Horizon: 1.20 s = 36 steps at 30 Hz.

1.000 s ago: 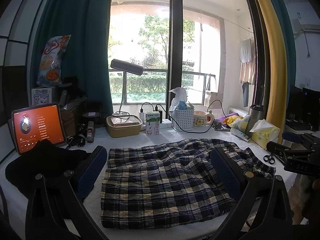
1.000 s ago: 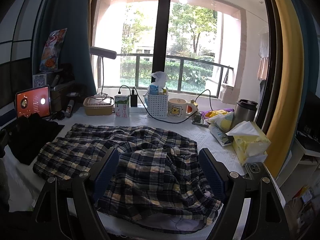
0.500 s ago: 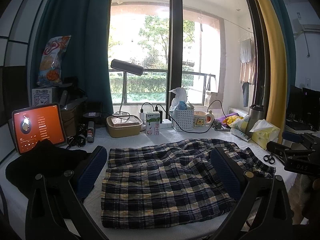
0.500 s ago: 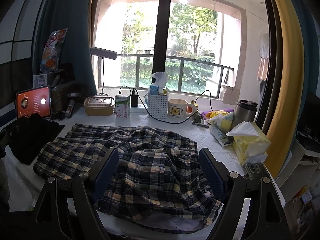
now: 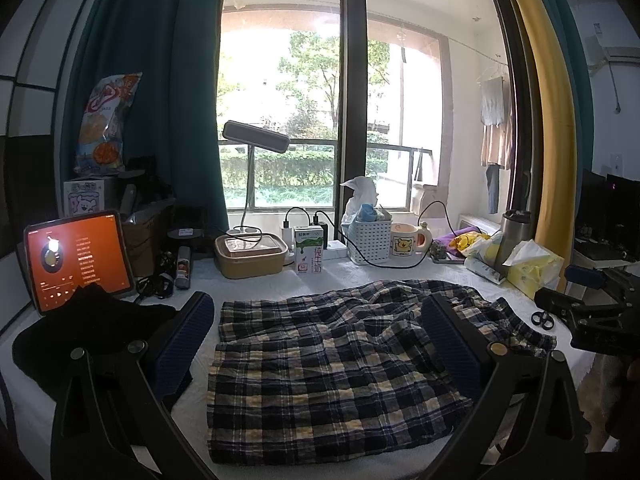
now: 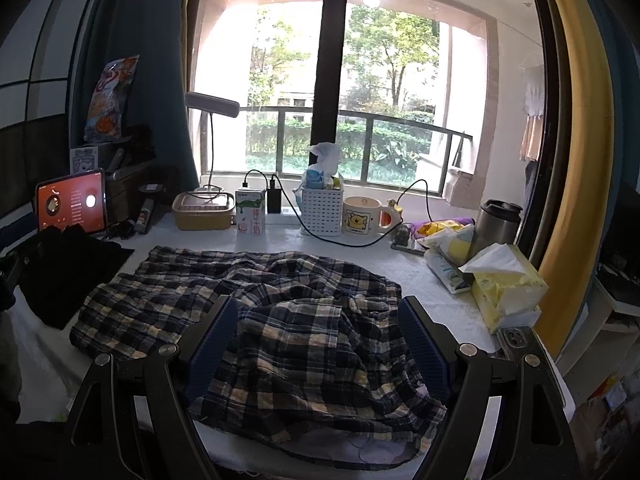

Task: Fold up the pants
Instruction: 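Reach both grippers to the waistband edge of the plaid pants and close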

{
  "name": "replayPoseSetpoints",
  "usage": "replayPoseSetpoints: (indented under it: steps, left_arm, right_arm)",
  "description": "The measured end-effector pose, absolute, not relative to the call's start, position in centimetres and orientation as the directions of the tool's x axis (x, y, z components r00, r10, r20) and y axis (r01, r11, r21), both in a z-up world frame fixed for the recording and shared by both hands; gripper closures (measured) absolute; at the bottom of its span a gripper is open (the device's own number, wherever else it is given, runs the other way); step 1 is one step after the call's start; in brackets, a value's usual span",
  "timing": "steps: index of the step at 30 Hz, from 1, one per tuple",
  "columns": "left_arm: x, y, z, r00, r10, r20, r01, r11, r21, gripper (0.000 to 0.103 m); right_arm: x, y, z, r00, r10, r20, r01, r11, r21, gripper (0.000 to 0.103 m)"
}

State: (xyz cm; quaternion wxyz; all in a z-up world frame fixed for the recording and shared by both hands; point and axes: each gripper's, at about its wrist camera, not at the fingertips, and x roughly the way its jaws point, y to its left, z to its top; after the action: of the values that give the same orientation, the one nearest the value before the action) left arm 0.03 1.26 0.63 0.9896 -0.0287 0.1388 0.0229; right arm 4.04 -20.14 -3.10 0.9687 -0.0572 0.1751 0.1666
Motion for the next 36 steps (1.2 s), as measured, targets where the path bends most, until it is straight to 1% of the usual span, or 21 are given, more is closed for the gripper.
replayPoseSetpoints:
  steps: [5, 9, 11, 16, 22, 26, 30, 36]
  left_arm:
    - [3.2, 2.2, 0.2, 0.939, 0.005, -0.343, -0.030, 0.997, -0.067, 0.001]
    - [6.4, 3.6, -0.9, 0.919, 0.023, -0.394, -0.049, 0.997, -0.058, 0.001]
    - [8.1, 4.5, -1.5, 0.904, 0.040, -0.425, -0.062, 0.997, -0.037, 0.001]
    - [13.1, 7.8, -3.4, 0.855, 0.057, -0.515, -0.090, 0.995, -0.038, 0.001]
    - [18.6, 11.1, -4.6, 0.800, 0.080, -0.595, -0.111, 0.994, -0.016, 0.001]
    - [22.7, 13.2, -6.5, 0.729, 0.043, -0.683, -0.098, 0.994, -0.041, 0.001]
    - [25.7, 14.6, -8.7, 0.654, 0.016, -0.756, -0.102, 0.993, -0.067, 0.001]
    - [28.2, 15.4, -11.4, 0.581, 0.027, -0.813, -0.099, 0.994, -0.037, 0.003]
  right_arm:
    - [5.8, -19.9, -2.9, 0.870, 0.326, -0.369, -0.371, 0.927, -0.055, 0.019]
    - [9.8, -20.1, -3.0, 0.845, 0.332, -0.419, -0.384, 0.922, -0.044, 0.019]
    - [11.5, -20.2, -3.2, 0.842, 0.313, -0.439, -0.372, 0.927, -0.052, 0.019]
    - [16.8, -21.4, -3.8, 0.831, 0.255, -0.494, -0.323, 0.945, -0.055, 0.019]
    - [22.3, -22.8, -4.3, 0.813, 0.200, -0.546, -0.277, 0.959, -0.061, 0.019]
    - [25.5, -24.1, -4.3, 0.812, 0.162, -0.561, -0.216, 0.976, -0.032, 0.019]
    - [28.4, -24.7, -4.9, 0.798, 0.157, -0.582, -0.192, 0.981, 0.002, 0.019]
    - [33.5, -24.6, -7.4, 0.718, 0.161, -0.678, -0.213, 0.977, 0.006, 0.020]
